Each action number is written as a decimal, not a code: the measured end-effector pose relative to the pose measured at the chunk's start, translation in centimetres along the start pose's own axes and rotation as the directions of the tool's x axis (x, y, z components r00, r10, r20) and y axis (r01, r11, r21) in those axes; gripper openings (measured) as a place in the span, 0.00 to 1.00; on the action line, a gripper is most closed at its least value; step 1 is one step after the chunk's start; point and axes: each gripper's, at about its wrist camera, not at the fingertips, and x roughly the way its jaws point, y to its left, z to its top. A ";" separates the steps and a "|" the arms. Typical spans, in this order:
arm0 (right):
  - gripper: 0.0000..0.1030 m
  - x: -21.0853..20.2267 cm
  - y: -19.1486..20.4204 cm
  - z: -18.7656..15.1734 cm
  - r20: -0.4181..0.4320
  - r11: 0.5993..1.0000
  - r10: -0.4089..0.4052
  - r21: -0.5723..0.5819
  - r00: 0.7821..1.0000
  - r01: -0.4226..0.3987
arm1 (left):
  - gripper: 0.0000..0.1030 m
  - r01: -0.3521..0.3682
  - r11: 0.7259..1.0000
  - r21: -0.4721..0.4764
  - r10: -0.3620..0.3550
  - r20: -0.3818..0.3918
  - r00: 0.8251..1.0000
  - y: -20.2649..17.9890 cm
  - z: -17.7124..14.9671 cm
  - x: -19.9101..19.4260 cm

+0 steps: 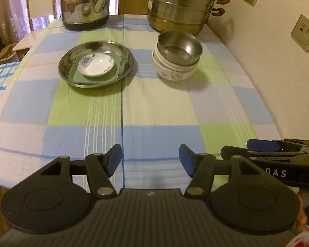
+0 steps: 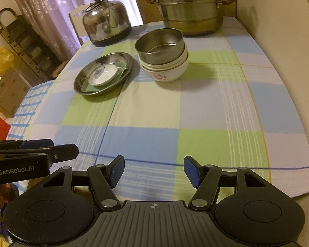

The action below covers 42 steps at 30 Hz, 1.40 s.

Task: Organize plates and bowls
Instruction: 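Pull the left tool back from the bowl stack, then move the left tool to the rim of the bowl stack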

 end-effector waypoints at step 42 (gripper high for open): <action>0.47 9.0 -4.1 17.2 0.150 0.994 -0.101 0.054 0.984 0.093 | 0.44 0.143 0.988 0.055 -0.147 0.069 0.987 1.4 16.3 11.7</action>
